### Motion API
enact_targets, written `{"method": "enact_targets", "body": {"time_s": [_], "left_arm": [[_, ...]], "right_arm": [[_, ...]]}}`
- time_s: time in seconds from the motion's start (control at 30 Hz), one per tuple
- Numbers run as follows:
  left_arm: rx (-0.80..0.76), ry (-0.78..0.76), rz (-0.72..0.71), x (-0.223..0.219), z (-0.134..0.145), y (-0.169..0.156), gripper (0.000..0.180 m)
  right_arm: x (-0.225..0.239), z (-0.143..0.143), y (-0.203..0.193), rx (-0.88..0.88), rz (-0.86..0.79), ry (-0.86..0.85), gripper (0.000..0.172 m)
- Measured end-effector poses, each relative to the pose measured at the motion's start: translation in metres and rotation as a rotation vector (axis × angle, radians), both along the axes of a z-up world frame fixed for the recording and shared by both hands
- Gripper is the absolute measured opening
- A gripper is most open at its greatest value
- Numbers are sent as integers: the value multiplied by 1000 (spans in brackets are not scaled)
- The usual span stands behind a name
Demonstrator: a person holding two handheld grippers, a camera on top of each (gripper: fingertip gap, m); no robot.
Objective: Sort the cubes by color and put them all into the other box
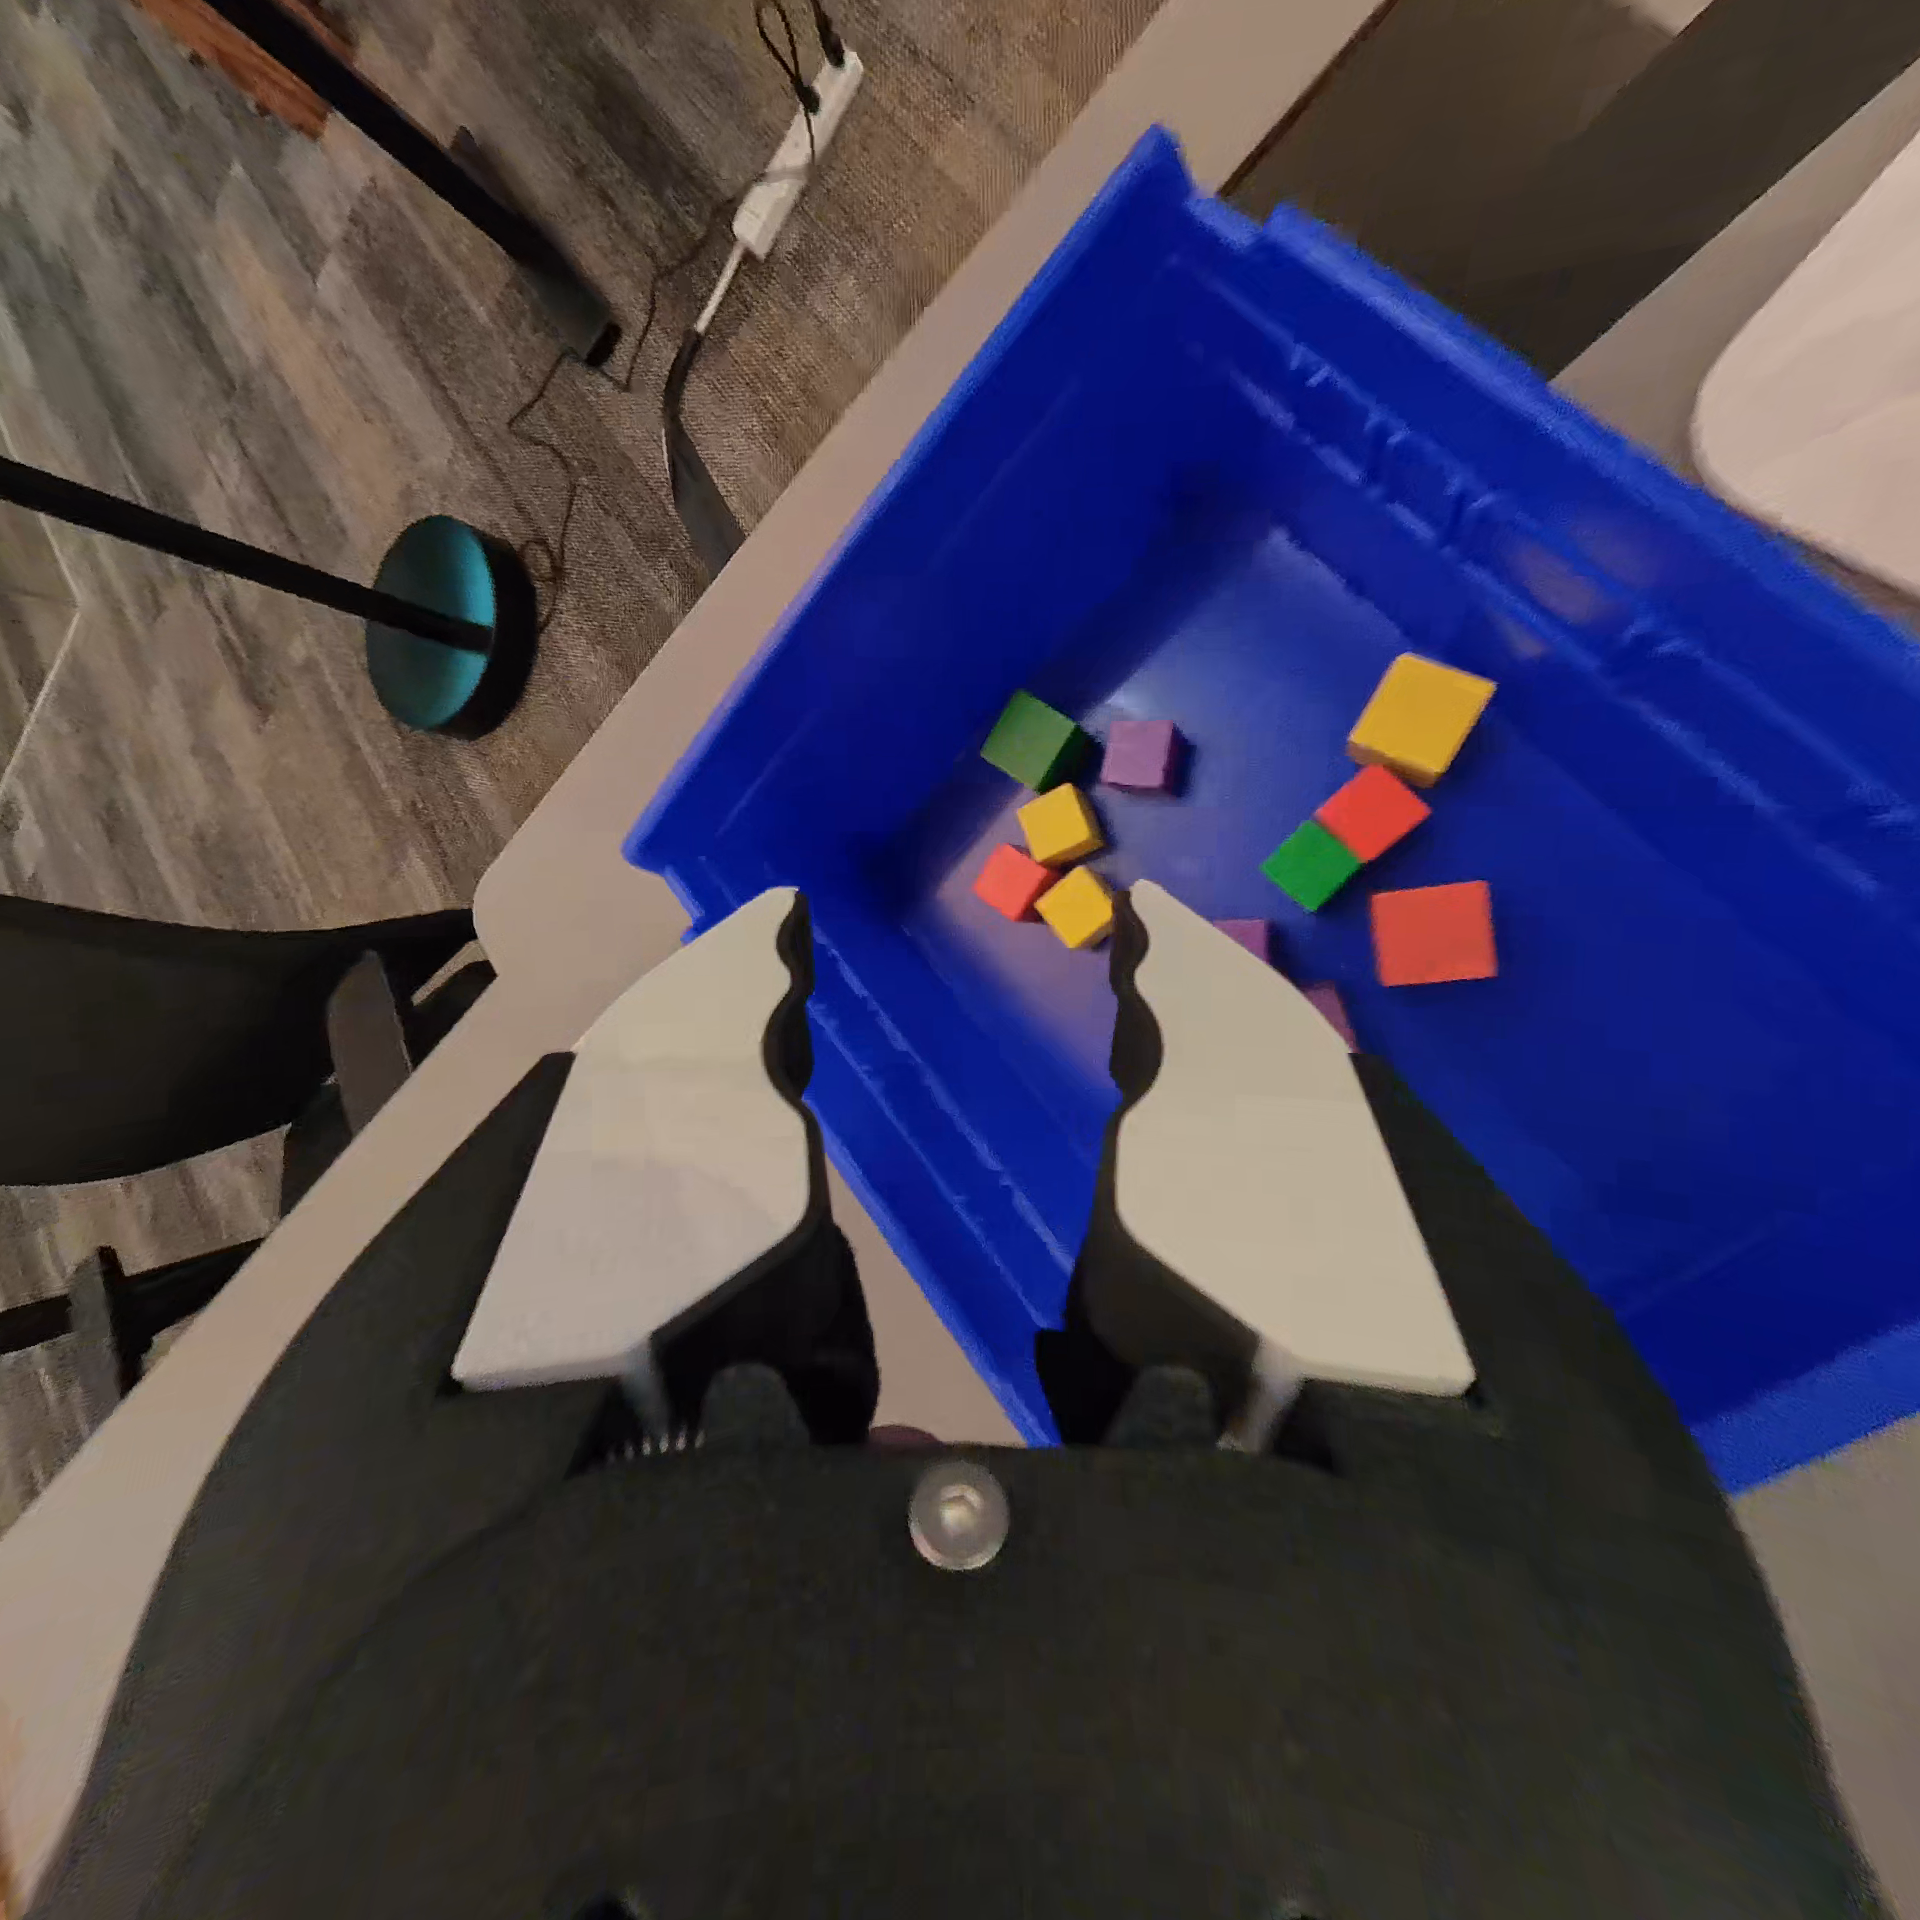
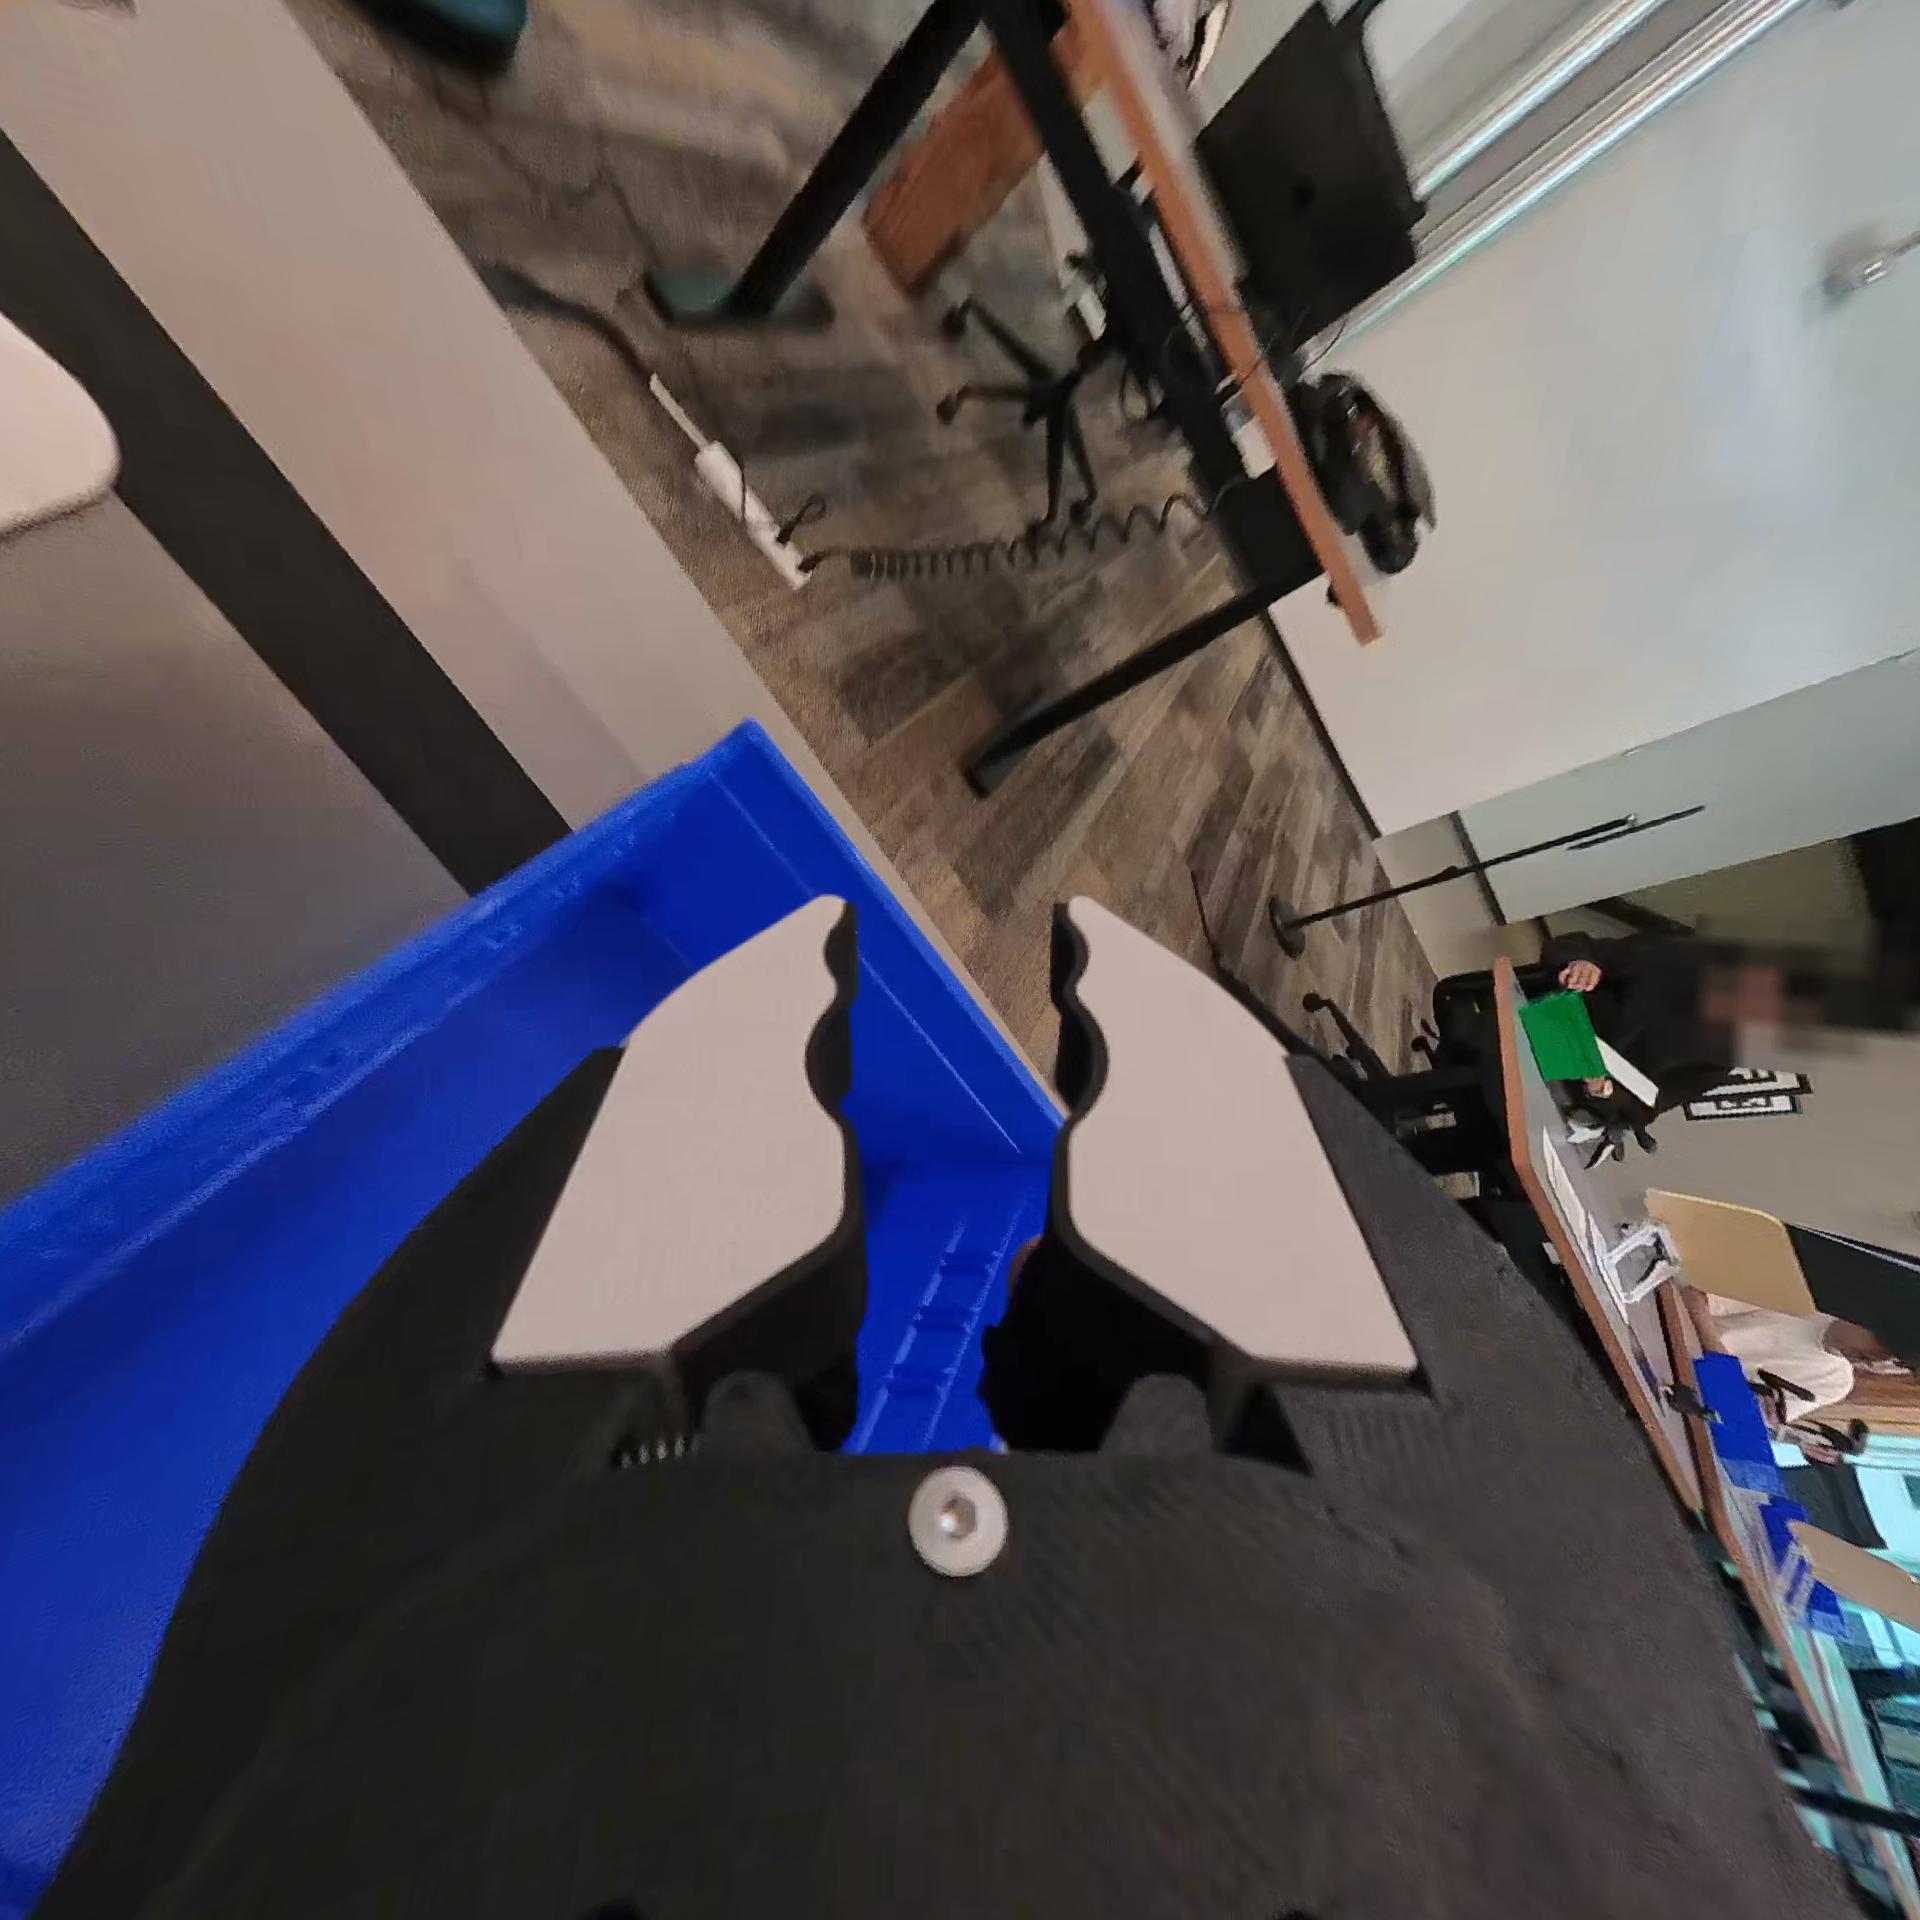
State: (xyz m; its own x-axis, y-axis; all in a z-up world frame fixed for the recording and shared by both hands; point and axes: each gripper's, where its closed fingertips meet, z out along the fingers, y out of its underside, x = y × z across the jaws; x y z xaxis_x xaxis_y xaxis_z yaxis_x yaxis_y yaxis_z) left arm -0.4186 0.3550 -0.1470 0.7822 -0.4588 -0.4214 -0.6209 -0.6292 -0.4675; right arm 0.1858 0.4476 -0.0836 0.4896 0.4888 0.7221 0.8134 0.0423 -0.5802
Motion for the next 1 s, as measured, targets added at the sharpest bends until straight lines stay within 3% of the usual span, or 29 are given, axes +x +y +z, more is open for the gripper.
{"method": "enact_targets", "body": {"time_s": [0.23,0.4,0.73,0.87,1.0], "left_arm": [[209,-243,21,55,33,-2,49],[333,-266,-20,78,60,9,48],[372,-318,78,52,20,5,48],[205,-344,144,36,-17,0,52],[82,-335,173,32,-37,-14,53]], "right_arm": [[-24,35,-47,124,81,177,29],[-37,48,-66,187,159,188,28],[-24,38,-66,202,170,298,27],[-32,41,-67,183,186,357,26],[-43,46,-73,177,190,392,27]]}}
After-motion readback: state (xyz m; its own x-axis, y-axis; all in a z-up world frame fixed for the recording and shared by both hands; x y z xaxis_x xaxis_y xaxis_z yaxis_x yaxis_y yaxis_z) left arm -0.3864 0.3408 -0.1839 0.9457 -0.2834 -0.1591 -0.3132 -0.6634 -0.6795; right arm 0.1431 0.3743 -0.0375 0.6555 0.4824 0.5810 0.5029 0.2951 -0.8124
